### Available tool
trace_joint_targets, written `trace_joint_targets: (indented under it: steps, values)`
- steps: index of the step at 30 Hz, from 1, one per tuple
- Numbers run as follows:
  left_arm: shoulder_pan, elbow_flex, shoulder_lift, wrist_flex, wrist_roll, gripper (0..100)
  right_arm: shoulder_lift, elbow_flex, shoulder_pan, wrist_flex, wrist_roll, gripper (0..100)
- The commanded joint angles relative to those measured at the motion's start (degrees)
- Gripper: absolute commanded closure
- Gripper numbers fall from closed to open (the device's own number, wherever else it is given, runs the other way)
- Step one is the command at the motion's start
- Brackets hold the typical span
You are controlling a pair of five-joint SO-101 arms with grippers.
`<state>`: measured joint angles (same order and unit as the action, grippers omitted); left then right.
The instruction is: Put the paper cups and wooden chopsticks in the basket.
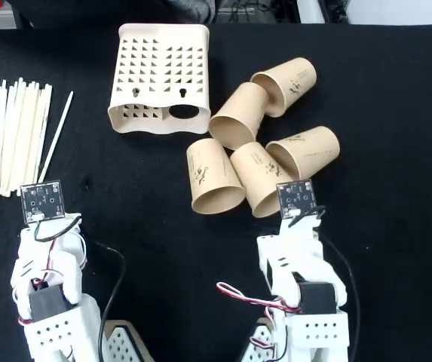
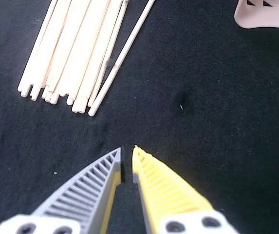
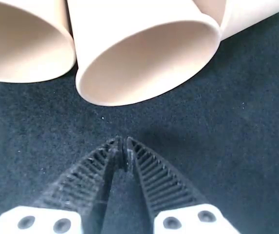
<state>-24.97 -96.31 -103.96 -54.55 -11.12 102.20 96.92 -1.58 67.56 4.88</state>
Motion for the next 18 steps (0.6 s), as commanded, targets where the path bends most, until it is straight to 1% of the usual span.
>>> trace_joint_targets:
  steps: [1, 18]
  values:
    - [-0.3, -1.0, -0.5, -0.4, 0.2, 95, 0.7, -0.2, 0.8, -1.0, 0.3, 98.5]
    - [-0.3, -1.0, -0.5, -0.4, 0.2, 95, 0.7, -0.2, 0.4, -0.5, -0.1, 98.5]
